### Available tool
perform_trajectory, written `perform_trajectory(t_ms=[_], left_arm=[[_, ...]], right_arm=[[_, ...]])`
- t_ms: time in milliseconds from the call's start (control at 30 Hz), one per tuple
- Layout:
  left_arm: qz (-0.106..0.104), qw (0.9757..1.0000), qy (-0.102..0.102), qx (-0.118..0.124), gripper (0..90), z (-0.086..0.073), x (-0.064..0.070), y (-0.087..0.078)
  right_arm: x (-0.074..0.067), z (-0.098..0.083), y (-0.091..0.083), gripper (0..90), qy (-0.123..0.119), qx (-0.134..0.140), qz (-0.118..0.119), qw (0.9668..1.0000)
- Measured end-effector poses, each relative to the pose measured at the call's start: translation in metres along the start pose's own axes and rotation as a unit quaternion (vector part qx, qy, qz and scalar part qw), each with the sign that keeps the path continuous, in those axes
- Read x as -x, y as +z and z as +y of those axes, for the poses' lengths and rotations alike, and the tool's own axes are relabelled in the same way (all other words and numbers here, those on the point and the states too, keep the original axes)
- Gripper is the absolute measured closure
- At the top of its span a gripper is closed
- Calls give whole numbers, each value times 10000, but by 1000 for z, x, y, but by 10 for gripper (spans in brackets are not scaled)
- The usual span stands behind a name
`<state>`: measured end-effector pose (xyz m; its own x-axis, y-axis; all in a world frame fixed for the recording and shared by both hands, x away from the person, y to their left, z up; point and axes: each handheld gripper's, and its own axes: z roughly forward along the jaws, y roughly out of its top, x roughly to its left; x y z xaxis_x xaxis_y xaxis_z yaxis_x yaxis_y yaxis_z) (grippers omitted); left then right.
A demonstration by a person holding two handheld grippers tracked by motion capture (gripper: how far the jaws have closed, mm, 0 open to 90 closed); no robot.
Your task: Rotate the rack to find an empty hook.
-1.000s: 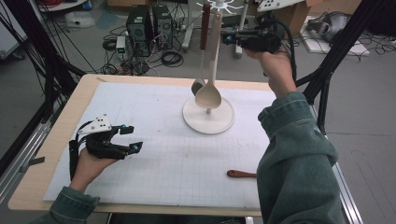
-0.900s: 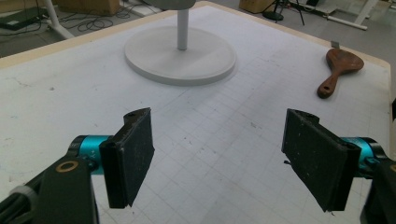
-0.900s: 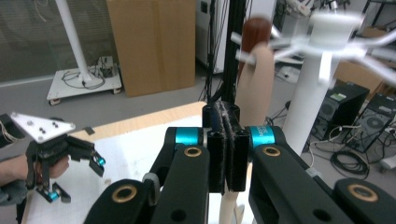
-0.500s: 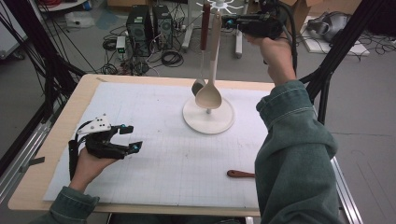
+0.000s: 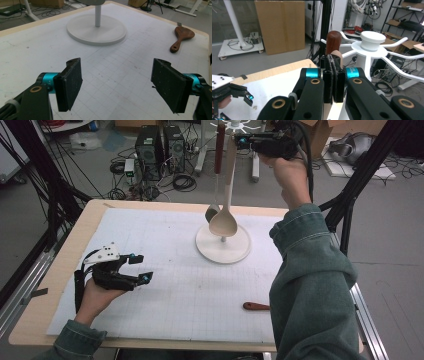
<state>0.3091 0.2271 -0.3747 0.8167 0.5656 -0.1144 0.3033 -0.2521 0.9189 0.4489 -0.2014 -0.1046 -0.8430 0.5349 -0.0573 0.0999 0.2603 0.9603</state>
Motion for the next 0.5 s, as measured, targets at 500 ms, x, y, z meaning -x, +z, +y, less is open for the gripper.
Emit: perform_trajectory(t_ms=[500], left_arm=[[30, 10000, 38, 32, 251, 1, 0, -3]], right_arm=[[-12, 5, 11, 897, -166, -82, -15, 9998]])
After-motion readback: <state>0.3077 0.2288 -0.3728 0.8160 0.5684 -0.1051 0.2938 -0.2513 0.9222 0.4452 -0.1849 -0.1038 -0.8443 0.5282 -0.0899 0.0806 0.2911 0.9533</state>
